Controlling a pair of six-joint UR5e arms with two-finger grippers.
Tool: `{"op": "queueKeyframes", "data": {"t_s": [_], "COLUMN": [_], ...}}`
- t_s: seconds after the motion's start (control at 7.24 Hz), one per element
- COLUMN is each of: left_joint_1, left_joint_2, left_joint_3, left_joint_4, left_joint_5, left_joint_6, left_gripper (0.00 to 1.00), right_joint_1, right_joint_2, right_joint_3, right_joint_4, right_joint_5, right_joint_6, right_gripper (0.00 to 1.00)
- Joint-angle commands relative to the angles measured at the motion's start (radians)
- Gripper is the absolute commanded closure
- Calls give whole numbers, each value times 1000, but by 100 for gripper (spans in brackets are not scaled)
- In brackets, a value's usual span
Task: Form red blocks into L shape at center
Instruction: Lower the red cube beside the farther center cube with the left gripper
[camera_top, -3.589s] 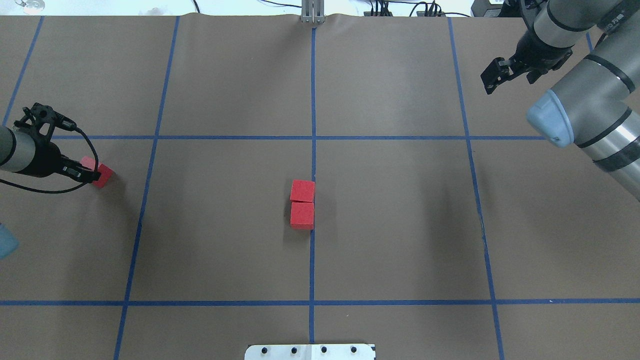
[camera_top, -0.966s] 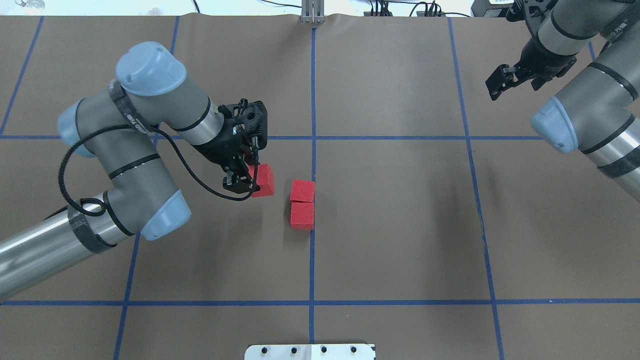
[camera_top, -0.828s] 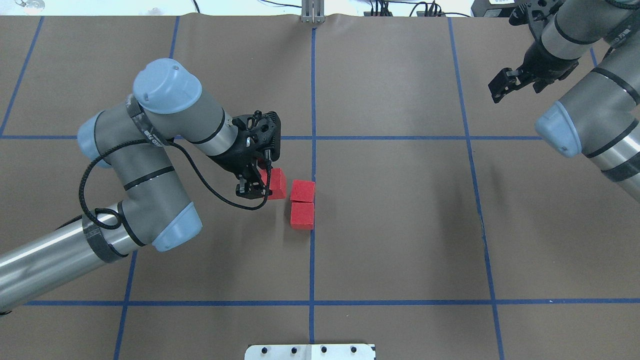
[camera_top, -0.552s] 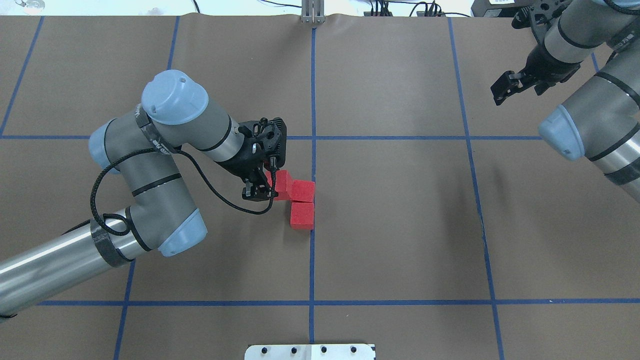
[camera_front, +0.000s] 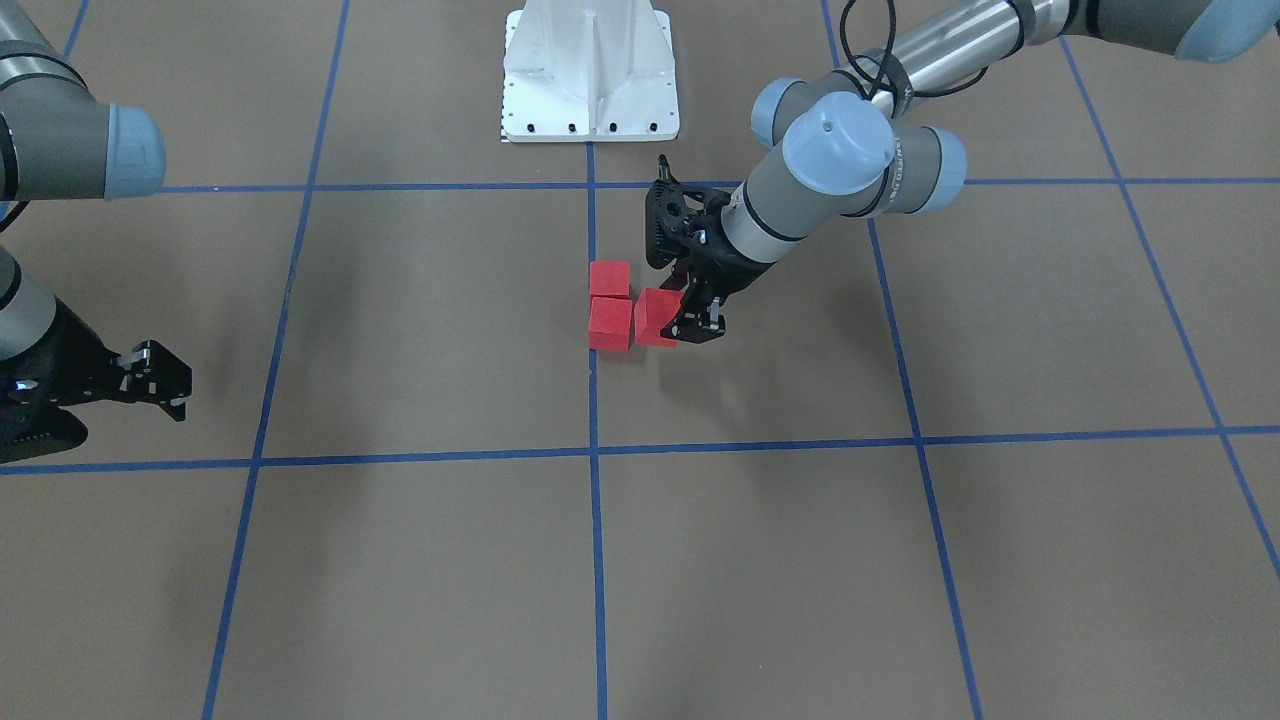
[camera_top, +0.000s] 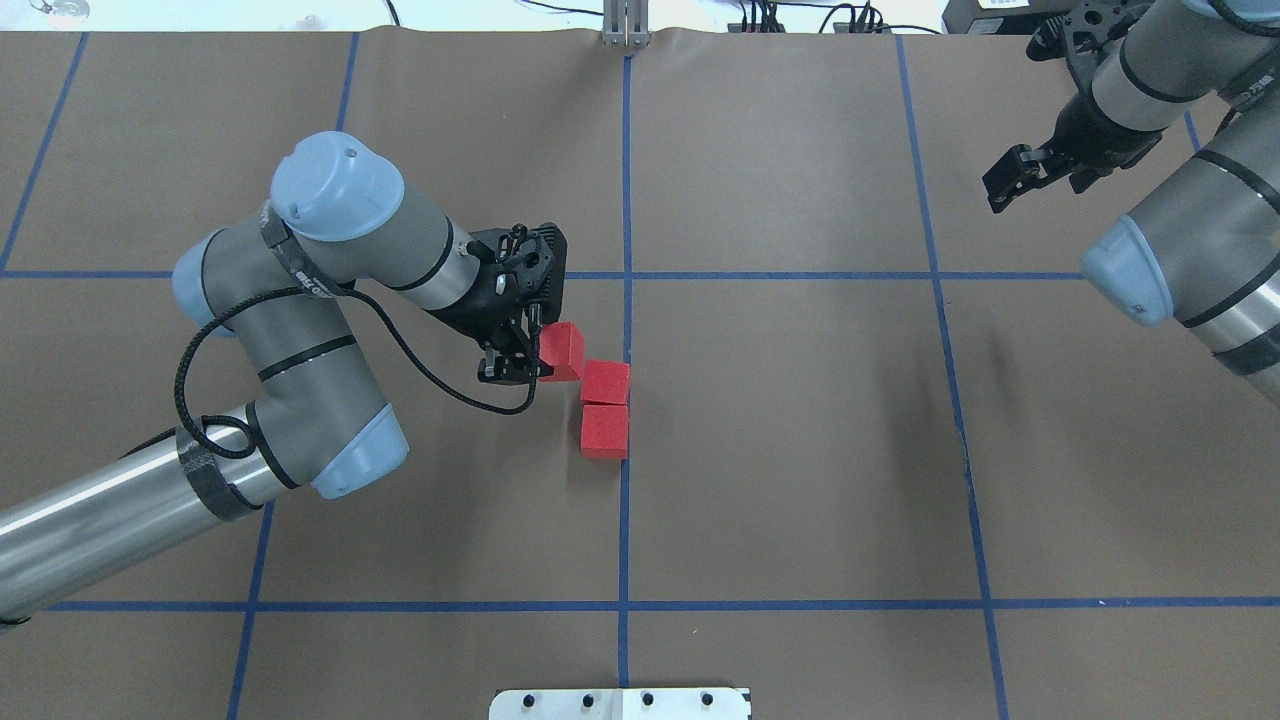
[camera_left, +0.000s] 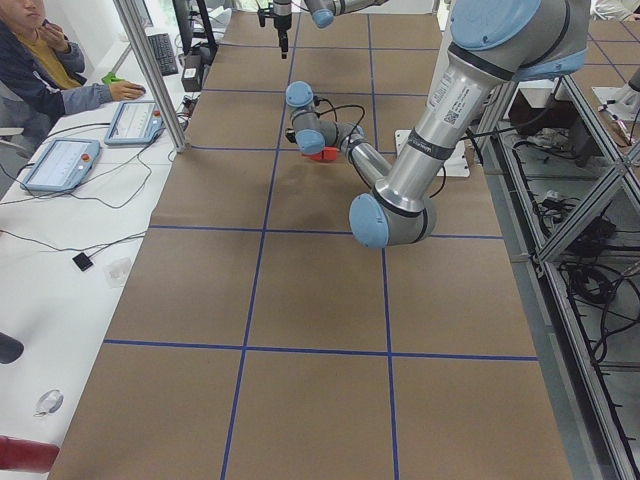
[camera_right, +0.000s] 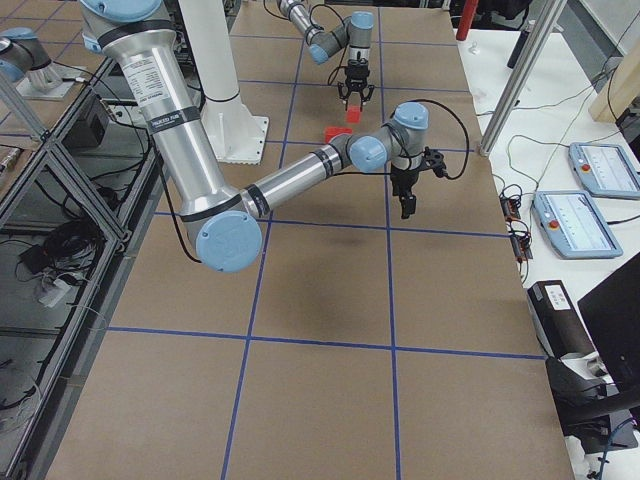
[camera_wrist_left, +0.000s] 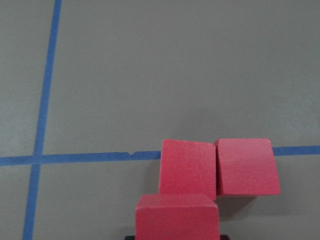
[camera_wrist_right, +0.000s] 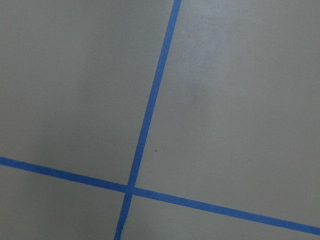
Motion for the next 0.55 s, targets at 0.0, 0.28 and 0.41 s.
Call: {"op": "queueKeyframes", "data": {"t_s": [0.0, 0.28, 0.41], "left_joint_1": [-19, 20, 47], "left_joint_2": [4, -5, -10], "left_joint_3": [0, -2, 0], "left_joint_4": [38, 96, 96], "left_joint_5": [-17, 29, 51], "left_joint_6": [2, 0, 0], "left_gripper": [100, 100, 100], "right_joint_1": [0, 0, 0], "right_joint_2": [0, -5, -5], "right_joint_3": [0, 2, 2], "right_joint_4": [0, 0, 0], "right_joint_5": [0, 0, 0], "right_joint_6": [1, 1, 1], "right_gripper": [1, 1, 1]}}
